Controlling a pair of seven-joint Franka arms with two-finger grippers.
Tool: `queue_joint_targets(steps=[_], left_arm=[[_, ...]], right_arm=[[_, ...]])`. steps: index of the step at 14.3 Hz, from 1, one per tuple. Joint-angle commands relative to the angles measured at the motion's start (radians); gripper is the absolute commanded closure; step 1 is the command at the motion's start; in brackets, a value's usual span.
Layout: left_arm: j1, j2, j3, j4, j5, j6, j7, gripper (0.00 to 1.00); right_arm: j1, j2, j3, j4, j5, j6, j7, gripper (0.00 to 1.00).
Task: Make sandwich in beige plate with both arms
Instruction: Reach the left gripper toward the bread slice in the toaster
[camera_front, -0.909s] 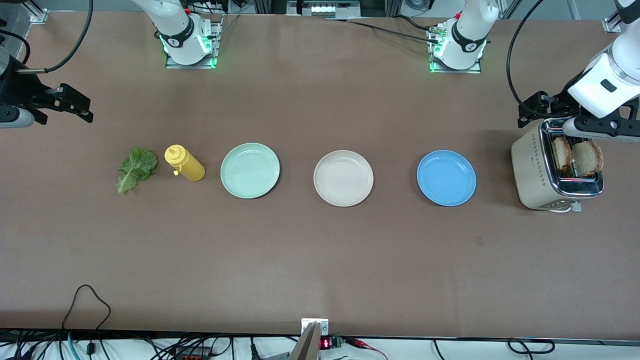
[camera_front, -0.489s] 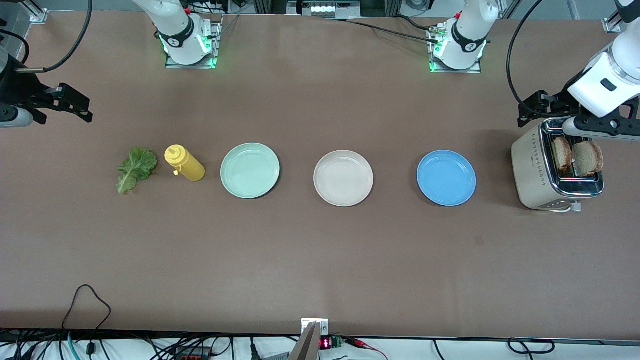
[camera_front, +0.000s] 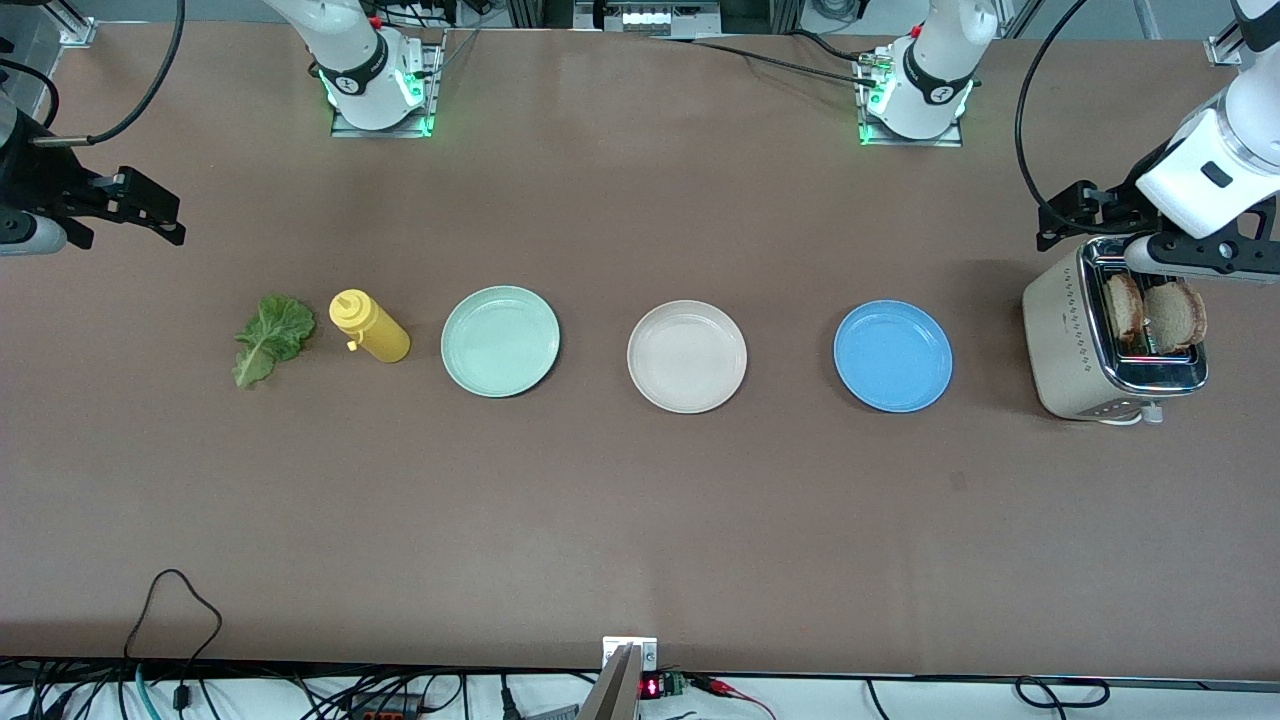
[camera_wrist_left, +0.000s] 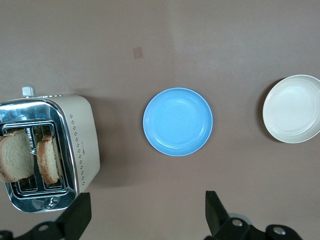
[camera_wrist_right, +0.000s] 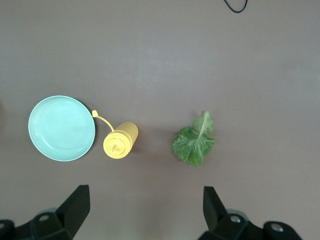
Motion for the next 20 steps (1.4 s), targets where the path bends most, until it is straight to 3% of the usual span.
queue_joint_targets(steps=[1,11,13,20], left_arm=[[0.002,0.014,0.0,0.019,0.005,-0.012,-0.003,0.0],[0.013,0.042,0.012,0.041,0.006,-0.021,-0.004,0.0],[0.023,0.095,0.012,0.045,0.005,-0.047,-0.007,0.0],[0.161,0.174,0.012,0.038,0.057,-0.072,0.035,0.0]], right_arm=[[-0.008,0.01,0.003,0.021,0.006,-0.012,0.0,0.0],[-0.008,0.016,0.003,0.021,0.006,-0.005,-0.001,0.0],[-0.008,0.016,0.003,0.021,0.006,-0.005,-0.001,0.0],[-0.008,0.016,0.003,0.021,0.006,-0.005,0.0,0.0]])
